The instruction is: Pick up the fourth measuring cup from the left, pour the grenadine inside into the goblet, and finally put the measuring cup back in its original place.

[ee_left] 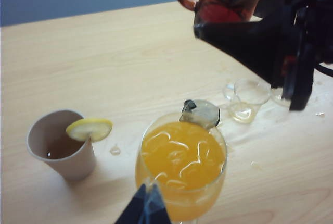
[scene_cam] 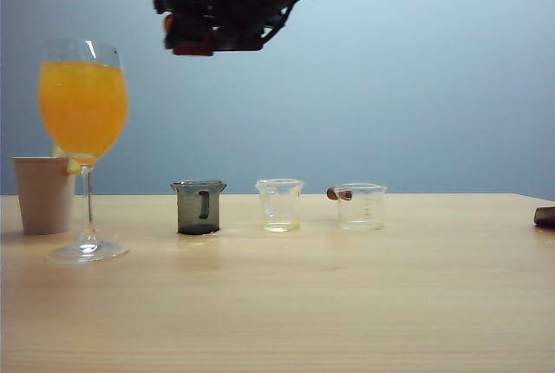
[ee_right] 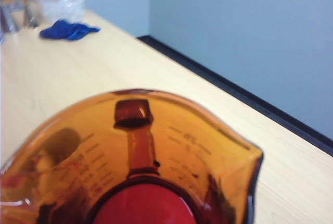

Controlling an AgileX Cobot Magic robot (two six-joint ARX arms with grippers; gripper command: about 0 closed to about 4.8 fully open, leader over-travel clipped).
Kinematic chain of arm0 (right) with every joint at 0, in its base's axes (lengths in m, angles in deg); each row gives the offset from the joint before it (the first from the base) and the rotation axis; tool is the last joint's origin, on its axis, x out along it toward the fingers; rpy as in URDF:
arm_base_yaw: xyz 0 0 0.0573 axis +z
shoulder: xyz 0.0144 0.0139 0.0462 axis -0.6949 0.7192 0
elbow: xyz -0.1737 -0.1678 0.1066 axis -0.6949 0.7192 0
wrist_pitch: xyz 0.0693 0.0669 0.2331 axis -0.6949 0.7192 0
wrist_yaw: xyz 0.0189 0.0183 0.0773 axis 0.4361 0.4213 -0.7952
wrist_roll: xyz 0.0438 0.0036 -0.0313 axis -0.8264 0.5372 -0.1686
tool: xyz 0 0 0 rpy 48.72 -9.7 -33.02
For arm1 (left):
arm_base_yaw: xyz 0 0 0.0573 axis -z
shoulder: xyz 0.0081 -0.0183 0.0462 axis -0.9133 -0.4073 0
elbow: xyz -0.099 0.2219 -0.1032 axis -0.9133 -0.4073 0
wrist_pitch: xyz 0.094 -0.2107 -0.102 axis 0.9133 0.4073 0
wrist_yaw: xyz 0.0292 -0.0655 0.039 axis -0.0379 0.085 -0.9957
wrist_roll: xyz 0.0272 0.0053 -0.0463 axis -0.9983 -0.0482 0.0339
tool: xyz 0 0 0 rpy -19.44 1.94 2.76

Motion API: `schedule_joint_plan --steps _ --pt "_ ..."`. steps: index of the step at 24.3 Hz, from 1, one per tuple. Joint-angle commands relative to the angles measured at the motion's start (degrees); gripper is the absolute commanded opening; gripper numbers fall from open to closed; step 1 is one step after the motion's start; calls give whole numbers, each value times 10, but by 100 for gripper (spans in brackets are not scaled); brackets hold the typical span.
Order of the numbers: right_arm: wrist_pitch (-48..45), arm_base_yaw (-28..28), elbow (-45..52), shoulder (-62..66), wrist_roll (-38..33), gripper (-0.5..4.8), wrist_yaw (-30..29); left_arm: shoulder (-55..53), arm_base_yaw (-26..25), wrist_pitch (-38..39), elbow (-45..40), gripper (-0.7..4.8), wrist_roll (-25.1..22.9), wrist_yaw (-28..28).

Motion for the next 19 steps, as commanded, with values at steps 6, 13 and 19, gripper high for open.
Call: schedule_joint_plan --steps 6,13,19 --pt "-5 31 -5 2 95 49 -3 21 3 3 2 -5 38 3" --pt "-5 36 -5 3 147 49 0 21 25 22 2 -5 50 3" --pt "-6 39 -5 3 188 48 -1 21 25 30 2 -5 64 1"
